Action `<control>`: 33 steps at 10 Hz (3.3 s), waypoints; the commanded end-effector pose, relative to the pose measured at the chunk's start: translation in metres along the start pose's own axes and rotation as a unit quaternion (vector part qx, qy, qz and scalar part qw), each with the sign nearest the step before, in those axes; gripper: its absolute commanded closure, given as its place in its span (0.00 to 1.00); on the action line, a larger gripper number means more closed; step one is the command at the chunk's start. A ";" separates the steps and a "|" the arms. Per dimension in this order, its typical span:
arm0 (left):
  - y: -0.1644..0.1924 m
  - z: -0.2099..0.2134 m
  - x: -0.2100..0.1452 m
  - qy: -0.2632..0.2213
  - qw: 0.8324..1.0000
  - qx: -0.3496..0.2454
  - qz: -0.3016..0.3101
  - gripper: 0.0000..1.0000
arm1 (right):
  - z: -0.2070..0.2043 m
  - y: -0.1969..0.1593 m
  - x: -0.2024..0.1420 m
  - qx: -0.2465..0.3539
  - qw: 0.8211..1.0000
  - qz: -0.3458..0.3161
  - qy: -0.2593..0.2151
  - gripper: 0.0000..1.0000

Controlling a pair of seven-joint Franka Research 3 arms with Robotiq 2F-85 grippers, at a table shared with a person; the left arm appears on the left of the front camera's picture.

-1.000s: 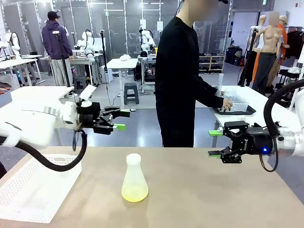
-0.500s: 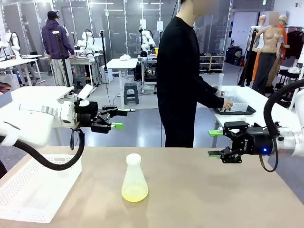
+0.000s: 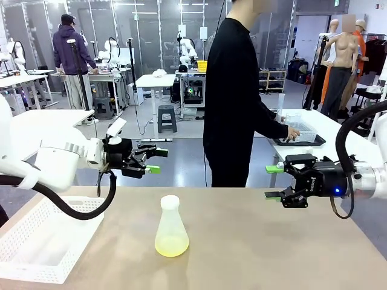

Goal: Prepare the solutions needed for the experiment.
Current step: When the human places the Big flask in the center of the table, pick up the Big flask and place it in the left Organizing basket.

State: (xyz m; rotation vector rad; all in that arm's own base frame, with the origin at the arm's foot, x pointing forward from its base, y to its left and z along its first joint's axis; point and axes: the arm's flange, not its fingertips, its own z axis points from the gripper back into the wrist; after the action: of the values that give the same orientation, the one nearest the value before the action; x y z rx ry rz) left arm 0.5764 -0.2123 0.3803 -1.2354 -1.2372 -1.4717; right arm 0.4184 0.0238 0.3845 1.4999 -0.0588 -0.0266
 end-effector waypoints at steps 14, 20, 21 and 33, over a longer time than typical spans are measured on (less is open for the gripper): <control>-0.009 -0.038 -0.092 0.011 0.977 -0.207 0.055 0.00 | -0.001 0.000 -0.001 0.001 1.000 0.005 -0.003 0.19; -0.017 -0.061 -0.104 -0.029 0.976 -0.200 0.075 0.00 | -0.001 0.000 -0.001 0.001 1.000 0.005 -0.003 0.19; -0.018 -0.064 -0.108 -0.027 0.978 -0.195 0.074 0.00 | -0.001 0.000 -0.001 0.001 1.000 0.005 -0.003 0.19; -0.025 -0.078 -0.115 -0.028 0.975 -0.200 0.097 0.27 | -0.001 0.000 -0.001 0.001 1.000 0.005 -0.003 0.19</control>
State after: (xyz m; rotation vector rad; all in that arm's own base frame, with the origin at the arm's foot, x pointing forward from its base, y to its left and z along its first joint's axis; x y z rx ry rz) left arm 0.5551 -0.2822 0.2613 -1.6140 -0.8539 -1.6253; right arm 0.4184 0.0238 0.3845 1.4998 -0.0588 -0.0265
